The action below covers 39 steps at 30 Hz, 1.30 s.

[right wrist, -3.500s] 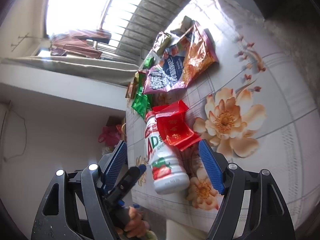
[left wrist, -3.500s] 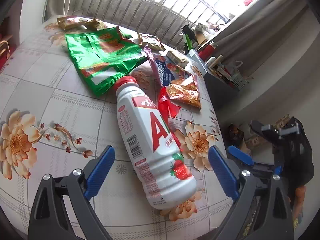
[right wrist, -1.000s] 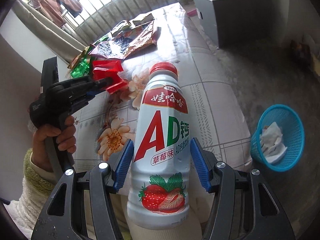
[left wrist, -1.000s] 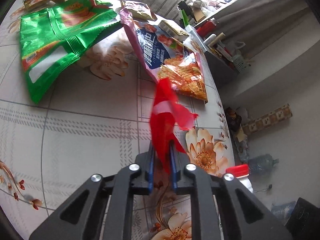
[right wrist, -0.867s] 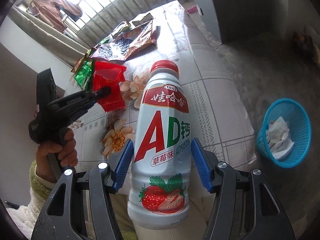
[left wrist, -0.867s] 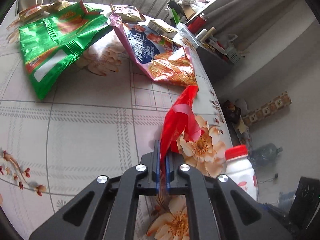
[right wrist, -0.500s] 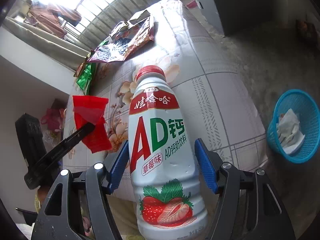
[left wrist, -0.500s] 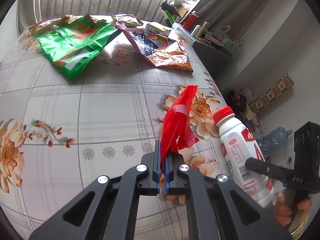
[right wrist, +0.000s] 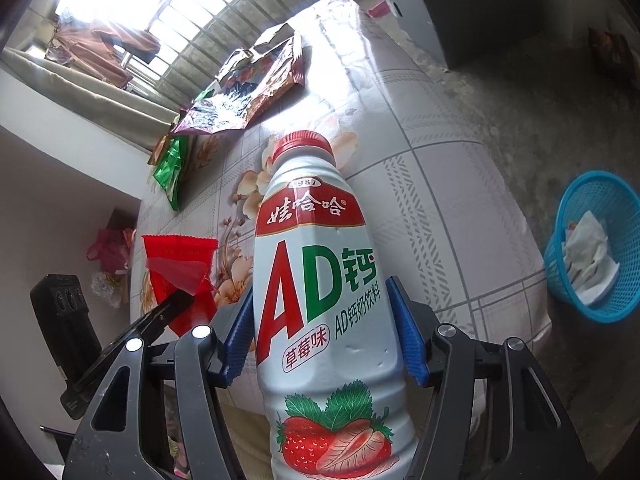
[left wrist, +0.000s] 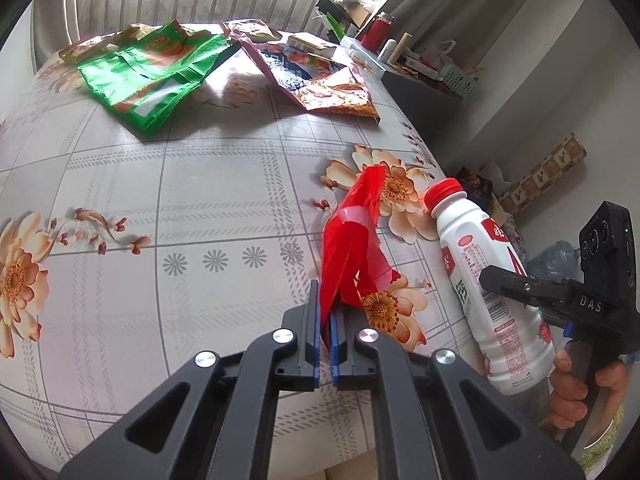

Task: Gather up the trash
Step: 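Carry the AD bottle and red wrapper over the blue wastebasket with both tools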

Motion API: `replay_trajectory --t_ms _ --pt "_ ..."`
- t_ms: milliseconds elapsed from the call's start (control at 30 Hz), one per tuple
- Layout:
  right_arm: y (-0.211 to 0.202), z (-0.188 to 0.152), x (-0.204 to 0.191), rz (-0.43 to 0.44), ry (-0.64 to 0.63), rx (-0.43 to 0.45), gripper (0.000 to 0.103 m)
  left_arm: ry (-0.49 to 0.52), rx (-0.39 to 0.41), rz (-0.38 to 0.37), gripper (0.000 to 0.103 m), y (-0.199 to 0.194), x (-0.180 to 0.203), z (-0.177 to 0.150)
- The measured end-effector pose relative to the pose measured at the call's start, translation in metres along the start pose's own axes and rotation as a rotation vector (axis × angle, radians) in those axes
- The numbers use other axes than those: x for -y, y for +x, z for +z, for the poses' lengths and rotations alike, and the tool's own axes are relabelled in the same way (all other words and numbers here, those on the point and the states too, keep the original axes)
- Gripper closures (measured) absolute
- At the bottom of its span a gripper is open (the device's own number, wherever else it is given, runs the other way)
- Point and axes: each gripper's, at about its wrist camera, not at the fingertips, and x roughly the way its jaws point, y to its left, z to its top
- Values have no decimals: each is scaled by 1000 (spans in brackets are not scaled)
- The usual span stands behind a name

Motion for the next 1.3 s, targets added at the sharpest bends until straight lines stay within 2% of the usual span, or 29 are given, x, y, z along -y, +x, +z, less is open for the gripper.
replay_trajectory --t_ms 500,867,1100,1300 --pt "-21 -6 7 85 40 54 46 14 27 -17 100 -11 9 2" --pt "-51 -10 18 126 59 130 46 51 55 -62 100 -26 34 5" --pt "-96 -24 50 133 124 243 47 148 25 -131 100 -16 85 12" --pt "-129 -46 105 100 236 323 46 289 -44 -204 100 12 161 13"
